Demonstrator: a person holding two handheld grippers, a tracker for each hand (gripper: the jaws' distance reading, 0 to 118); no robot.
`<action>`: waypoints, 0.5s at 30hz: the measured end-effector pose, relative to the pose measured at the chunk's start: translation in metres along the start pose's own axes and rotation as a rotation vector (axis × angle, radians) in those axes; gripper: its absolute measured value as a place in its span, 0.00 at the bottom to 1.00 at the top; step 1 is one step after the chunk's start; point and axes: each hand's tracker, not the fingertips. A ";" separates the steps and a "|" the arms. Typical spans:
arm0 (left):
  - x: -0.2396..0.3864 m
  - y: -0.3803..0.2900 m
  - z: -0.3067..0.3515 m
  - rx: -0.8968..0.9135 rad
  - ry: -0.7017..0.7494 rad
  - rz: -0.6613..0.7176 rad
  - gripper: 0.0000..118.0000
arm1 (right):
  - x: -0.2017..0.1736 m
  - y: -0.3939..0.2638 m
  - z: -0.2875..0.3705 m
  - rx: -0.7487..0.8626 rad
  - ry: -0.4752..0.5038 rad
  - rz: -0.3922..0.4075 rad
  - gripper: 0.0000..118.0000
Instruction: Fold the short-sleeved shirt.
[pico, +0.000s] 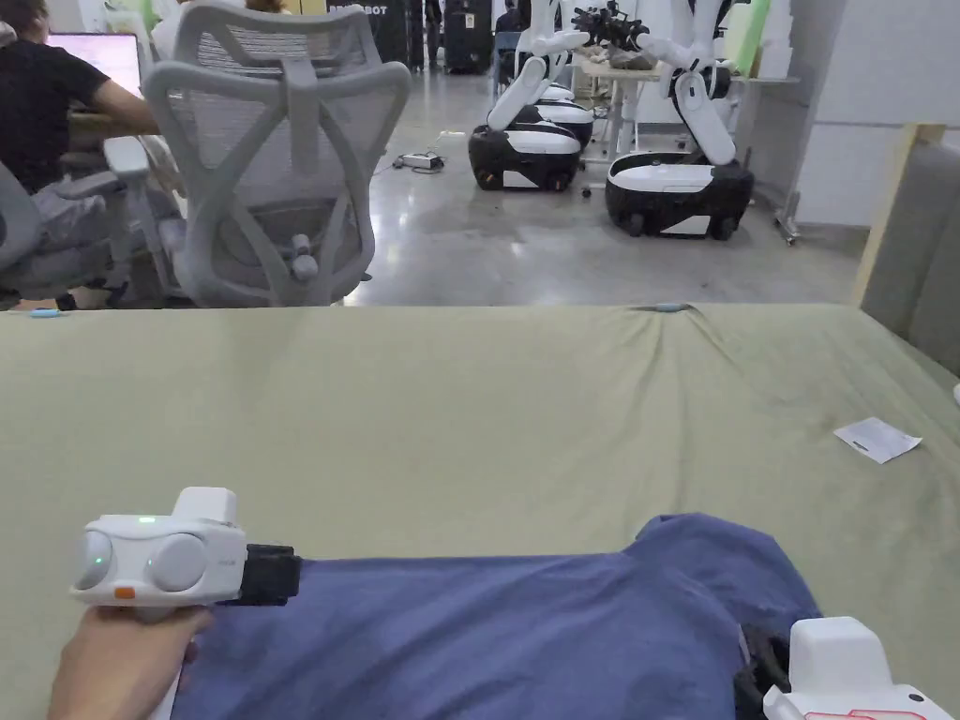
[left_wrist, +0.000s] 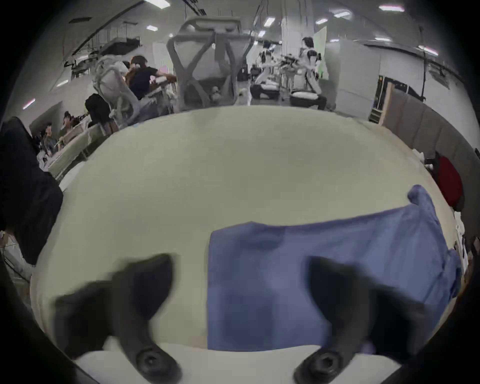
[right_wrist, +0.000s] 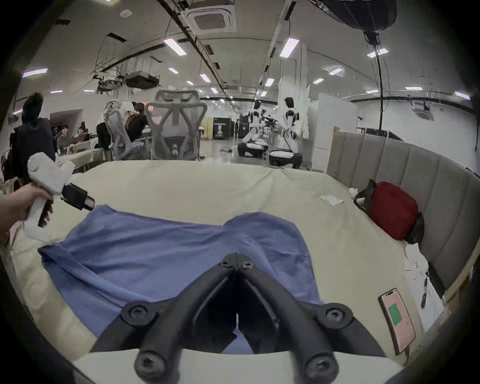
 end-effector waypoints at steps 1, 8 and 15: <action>0.004 0.002 -0.006 -0.003 0.000 0.008 0.97 | 0.004 0.001 -0.006 -0.015 -0.005 0.002 0.00; 0.027 0.006 -0.033 -0.065 0.015 -0.085 0.32 | 0.059 0.028 -0.074 -0.133 -0.080 -0.016 0.00; 0.036 0.005 0.027 0.067 -0.027 -0.115 0.01 | 0.114 0.038 -0.195 -0.376 -0.077 -0.092 1.00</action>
